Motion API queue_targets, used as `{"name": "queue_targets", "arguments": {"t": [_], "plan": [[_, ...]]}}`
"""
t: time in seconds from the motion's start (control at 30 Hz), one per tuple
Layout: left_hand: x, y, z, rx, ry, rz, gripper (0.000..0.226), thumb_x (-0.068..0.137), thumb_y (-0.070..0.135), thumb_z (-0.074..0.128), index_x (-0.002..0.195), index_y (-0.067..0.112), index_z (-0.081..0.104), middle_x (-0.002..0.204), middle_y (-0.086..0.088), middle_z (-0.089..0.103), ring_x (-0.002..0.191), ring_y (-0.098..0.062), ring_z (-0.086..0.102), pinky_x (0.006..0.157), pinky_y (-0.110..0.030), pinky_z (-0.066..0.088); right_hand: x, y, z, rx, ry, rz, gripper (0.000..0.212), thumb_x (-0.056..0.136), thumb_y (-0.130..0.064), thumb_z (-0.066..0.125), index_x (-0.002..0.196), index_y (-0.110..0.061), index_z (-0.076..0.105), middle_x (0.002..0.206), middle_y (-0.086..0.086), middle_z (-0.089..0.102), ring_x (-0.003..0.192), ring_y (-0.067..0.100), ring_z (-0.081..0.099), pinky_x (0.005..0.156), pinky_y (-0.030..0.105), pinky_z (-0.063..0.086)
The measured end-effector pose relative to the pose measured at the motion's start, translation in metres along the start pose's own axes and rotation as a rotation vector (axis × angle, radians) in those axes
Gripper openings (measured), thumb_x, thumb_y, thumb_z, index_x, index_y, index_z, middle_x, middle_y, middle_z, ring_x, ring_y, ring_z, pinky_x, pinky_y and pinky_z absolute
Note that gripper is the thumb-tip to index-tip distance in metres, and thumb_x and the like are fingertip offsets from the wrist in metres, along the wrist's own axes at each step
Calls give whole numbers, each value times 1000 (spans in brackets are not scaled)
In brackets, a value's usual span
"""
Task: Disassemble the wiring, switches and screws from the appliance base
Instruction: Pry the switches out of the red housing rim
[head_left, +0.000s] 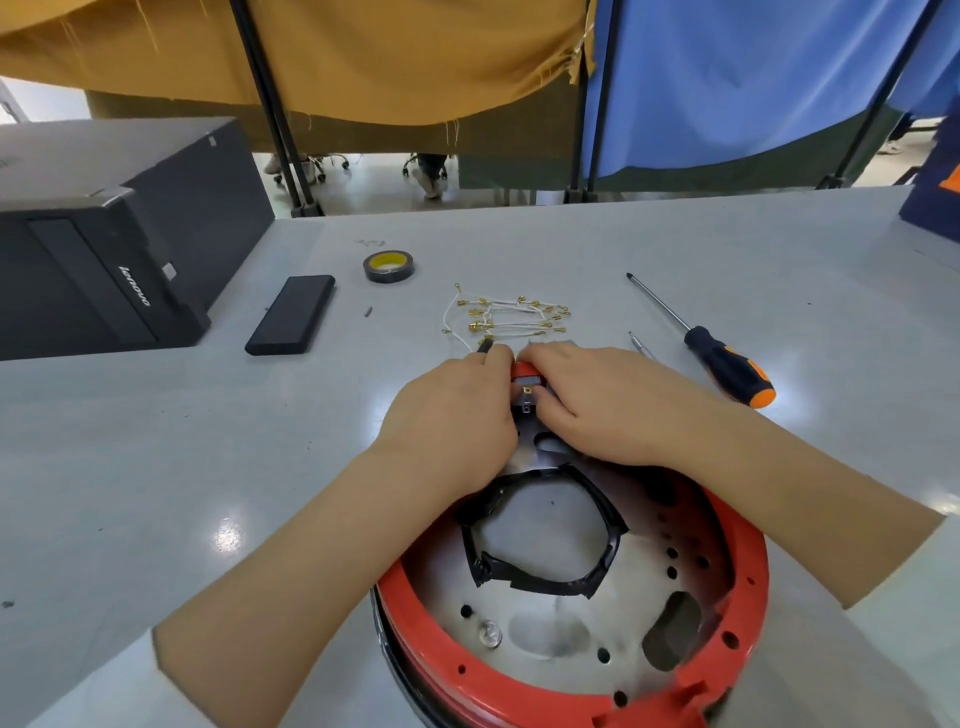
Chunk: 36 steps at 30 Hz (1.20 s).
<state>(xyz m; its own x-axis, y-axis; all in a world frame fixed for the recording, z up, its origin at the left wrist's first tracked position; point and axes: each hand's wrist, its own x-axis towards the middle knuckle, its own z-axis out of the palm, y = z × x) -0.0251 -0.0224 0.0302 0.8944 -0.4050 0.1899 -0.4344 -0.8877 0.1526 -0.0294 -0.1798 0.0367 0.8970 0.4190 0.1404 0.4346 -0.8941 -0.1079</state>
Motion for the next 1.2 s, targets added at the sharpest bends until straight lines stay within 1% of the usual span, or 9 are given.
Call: {"name": "queue_targets", "arguments": {"t": [0.17, 0.27, 0.37, 0.47, 0.63, 0.77, 0.93, 1.07, 1.2], "plan": [[3, 4, 1, -44, 52, -99, 20, 88, 21, 45, 107, 18, 48, 95, -3, 60, 76, -26, 48, 57, -31, 29, 1, 1, 4, -8, 31, 6, 28, 97, -34, 30, 117, -21, 45, 117, 1, 56, 95, 25, 56, 73, 35, 39], [3, 3, 0, -71, 54, -132, 14, 88, 23, 44, 100, 19, 48, 82, 0, 52, 70, -23, 42, 49, -29, 23, 2, 1, 5, -18, 45, 13, 32, 95, -38, 28, 117, -22, 45, 117, 0, 57, 96, 25, 56, 70, 33, 35], [4, 0, 1, -136, 16, -106, 12, 90, 24, 42, 98, 18, 49, 87, -2, 58, 73, -23, 45, 56, -31, 31, 1, -1, 2, -10, 34, 22, 40, 89, -41, 26, 118, -22, 46, 118, 0, 58, 96, 26, 58, 74, 35, 42], [4, -5, -2, -208, -20, -78, 19, 92, 29, 46, 106, 19, 54, 94, -4, 64, 80, -24, 53, 66, -33, 40, -1, -1, -1, 1, 5, 28, 32, 90, -36, 35, 118, -22, 46, 113, 0, 59, 92, 25, 57, 73, 35, 42], [8, -10, -5, -150, -78, -56, 26, 91, 32, 51, 112, 17, 55, 105, -7, 65, 96, -27, 58, 71, -30, 38, 5, 0, -4, -20, -91, 51, 29, 95, -31, 39, 121, -19, 42, 119, 2, 55, 81, 18, 43, 68, 31, 31], [14, -9, -5, -70, -171, 4, 27, 96, 33, 47, 112, 12, 49, 112, -10, 61, 101, -29, 56, 75, -33, 40, 2, -1, 0, -109, -67, 30, 34, 96, -29, 37, 126, -15, 39, 129, 5, 50, 95, 27, 56, 74, 35, 40], [6, -7, 3, 11, -23, 18, 24, 95, 28, 46, 115, 15, 46, 112, -6, 59, 98, -28, 55, 66, -34, 35, -3, -1, 4, -102, 12, -9, 43, 97, -30, 39, 137, -20, 31, 137, 1, 46, 106, 27, 57, 82, 38, 45], [8, -4, 4, 18, 6, -16, 15, 88, 21, 50, 101, 16, 42, 104, -5, 60, 82, -23, 46, 61, -33, 30, -1, 0, 7, -119, 44, -31, 38, 96, -28, 38, 134, -20, 35, 131, 2, 50, 103, 27, 57, 78, 38, 45], [10, 0, 5, 116, 16, -15, 23, 84, 17, 49, 92, 18, 28, 101, -6, 58, 75, -20, 36, 54, -29, 19, 0, 2, 11, -186, 87, -53, 36, 96, -27, 37, 130, -18, 37, 123, 3, 52, 98, 28, 57, 67, 35, 36]]}}
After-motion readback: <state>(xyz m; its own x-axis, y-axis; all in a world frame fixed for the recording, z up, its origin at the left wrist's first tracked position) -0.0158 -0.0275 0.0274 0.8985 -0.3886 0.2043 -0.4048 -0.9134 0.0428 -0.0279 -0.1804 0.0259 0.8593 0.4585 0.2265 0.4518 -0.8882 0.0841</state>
